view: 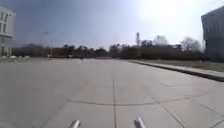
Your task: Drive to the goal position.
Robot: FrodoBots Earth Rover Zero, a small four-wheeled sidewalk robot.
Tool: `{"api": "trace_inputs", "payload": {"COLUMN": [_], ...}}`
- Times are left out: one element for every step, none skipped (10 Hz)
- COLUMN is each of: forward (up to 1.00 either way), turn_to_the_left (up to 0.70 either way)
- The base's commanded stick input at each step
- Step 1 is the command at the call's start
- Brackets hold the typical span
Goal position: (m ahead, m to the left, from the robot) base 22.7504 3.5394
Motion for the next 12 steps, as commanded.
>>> {"api": "trace_inputs", "payload": {"forward": [1.00,1.00,1.00,1.00,1.00,1.00,1.00,1.00,1.00,1.00,1.00,1.00], "turn_to_the_left": [0.00,0.00,0.00,0.00,0.00,0.00,0.00,0.00,0.00,0.00,0.00,0.00]}}
